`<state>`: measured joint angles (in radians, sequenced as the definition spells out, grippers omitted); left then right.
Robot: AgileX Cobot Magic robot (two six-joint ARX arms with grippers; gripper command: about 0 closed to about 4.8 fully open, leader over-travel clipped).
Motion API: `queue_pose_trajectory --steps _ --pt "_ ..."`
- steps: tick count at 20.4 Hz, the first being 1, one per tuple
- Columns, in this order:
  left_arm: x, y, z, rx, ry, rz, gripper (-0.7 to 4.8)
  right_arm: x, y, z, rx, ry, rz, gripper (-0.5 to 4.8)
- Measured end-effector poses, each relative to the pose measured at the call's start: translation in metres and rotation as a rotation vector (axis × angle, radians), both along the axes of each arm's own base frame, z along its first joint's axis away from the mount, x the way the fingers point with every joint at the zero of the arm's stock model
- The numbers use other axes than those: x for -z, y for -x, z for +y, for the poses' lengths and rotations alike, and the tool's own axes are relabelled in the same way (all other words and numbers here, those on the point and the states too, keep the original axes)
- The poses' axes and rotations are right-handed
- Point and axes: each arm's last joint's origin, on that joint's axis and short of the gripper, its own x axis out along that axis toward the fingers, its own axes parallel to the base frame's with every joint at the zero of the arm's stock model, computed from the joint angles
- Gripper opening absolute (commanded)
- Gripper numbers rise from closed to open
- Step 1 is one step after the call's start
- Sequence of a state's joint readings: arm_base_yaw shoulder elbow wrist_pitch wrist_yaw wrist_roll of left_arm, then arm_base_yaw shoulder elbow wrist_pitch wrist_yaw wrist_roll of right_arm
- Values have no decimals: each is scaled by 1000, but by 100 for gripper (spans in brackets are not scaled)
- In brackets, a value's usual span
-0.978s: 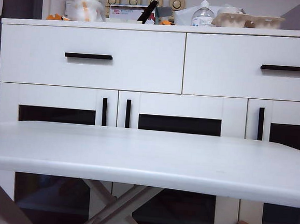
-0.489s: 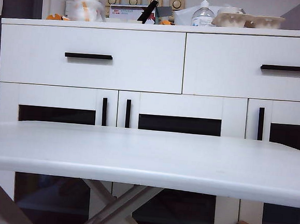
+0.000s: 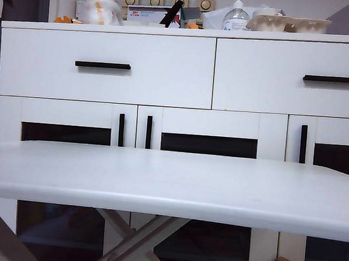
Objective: Pick up a can of beer from the white table, open the left drawer, place the beer inside the drawer, and finally close the drawer.
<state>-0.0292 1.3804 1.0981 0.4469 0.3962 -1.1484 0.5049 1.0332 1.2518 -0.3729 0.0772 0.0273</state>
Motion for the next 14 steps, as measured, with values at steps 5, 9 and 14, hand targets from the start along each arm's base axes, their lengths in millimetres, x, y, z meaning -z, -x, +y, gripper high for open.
queue_pose_trajectory --steps 5,9,14 --pt "30 -38 -4 -47 196 -3 -5 0 0 0 -4 7 -4 202" --pt "49 -55 -13 -90 337 6 -5 0 0 1 -19 6 -2 202" --pt "64 -77 -13 -169 364 33 261 0 1 1 -54 1 0 202"
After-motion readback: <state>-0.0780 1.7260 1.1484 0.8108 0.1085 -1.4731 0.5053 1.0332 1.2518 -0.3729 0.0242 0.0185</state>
